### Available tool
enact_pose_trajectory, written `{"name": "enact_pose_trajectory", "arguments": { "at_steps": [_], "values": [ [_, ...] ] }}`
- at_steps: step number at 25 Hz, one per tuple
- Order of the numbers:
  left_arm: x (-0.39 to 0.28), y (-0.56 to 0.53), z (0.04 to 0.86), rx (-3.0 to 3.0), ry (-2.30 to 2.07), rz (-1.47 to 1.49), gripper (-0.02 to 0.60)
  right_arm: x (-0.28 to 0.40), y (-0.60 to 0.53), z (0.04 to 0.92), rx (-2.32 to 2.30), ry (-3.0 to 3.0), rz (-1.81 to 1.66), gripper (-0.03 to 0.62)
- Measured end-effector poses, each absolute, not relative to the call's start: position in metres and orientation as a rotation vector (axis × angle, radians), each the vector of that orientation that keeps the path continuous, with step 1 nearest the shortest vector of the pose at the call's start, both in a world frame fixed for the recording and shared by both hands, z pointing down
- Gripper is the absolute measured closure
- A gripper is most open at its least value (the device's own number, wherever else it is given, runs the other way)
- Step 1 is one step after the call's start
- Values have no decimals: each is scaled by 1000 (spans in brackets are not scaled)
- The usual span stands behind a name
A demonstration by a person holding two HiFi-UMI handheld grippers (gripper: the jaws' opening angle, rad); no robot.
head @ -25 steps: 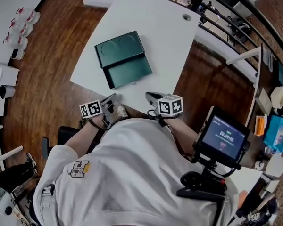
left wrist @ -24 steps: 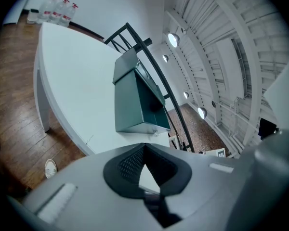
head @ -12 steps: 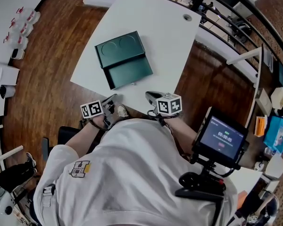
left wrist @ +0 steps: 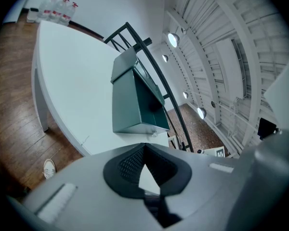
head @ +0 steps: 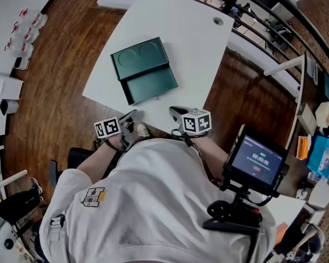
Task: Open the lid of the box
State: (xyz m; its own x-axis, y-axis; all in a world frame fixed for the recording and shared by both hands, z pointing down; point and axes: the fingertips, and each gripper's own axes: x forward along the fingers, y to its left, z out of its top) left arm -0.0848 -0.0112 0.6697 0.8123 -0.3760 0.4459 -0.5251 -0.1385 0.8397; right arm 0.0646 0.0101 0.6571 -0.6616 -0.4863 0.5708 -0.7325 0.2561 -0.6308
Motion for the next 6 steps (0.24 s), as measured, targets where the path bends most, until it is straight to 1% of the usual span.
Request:
{"name": "enact_pose_trajectory", "arguments": {
  "at_steps": [6],
  "values": [
    [-84, -11, 668, 1755, -698, 150, 581, 65, 10, 656, 1130, -2271, 1364, 595]
  ]
}}
